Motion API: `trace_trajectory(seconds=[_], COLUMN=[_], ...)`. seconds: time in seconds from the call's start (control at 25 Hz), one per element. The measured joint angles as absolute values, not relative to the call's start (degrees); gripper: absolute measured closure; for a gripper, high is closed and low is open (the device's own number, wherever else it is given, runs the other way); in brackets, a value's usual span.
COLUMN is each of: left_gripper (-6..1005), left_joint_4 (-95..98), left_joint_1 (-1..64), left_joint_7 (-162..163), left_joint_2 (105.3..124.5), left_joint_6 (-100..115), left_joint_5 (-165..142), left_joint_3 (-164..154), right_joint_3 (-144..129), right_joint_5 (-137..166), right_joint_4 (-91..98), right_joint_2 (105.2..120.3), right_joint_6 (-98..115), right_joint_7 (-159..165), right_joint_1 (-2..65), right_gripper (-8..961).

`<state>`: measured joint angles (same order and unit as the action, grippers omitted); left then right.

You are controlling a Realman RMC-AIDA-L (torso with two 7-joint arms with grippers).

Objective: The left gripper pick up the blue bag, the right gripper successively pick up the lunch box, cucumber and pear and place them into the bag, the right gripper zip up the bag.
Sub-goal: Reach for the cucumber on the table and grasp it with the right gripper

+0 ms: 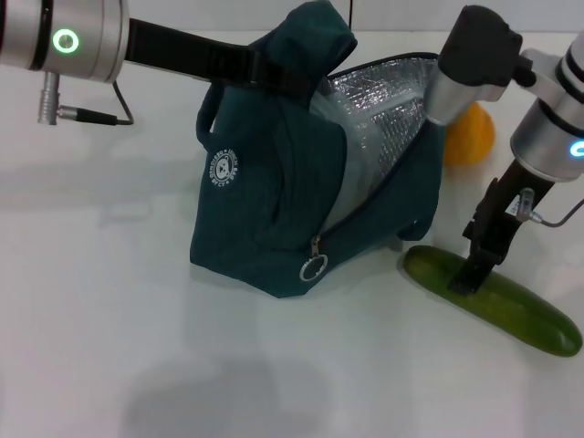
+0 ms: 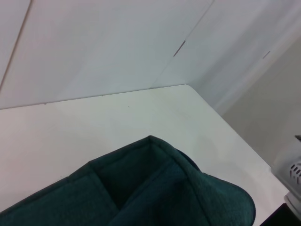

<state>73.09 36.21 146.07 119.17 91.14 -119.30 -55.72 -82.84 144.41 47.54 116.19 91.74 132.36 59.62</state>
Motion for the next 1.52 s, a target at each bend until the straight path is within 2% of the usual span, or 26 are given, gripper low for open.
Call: trace_trajectory(seconds=[0.72,0.92,1.36,1.52], left_gripper=[960,960,960,960], left_joint_4=[73.0,73.0,73.3,73.3], left_joint_1=[36.1,36.1,36.0,36.1], left_joint_7=[145.9,145.5,145.3,145.3], left_joint_2=[119.16,119.15,119.14,119.18], left_joint_6=[91.1,91.2,91.2,91.2], left_joint_5=[-119.1,-118.9,-118.8,-118.8], left_joint_3=[-54.9,-54.9,-54.9,-54.9], right_joint_3=[-90.0,-90.8,-90.9,-91.1], right_joint_5=[140.7,140.9,141.2,141.1], right_joint_4=[44.5,44.3,44.3,43.9], right_joint_2=[116.19,116.19,116.19,116.18], right_joint_6=[88.8,88.0,87.1,86.9], right_joint_7=[133.5,134.0,134.0,134.0], right_joint_1=[59.8,59.9,60.0,60.2], right_gripper=[92,143,173,309])
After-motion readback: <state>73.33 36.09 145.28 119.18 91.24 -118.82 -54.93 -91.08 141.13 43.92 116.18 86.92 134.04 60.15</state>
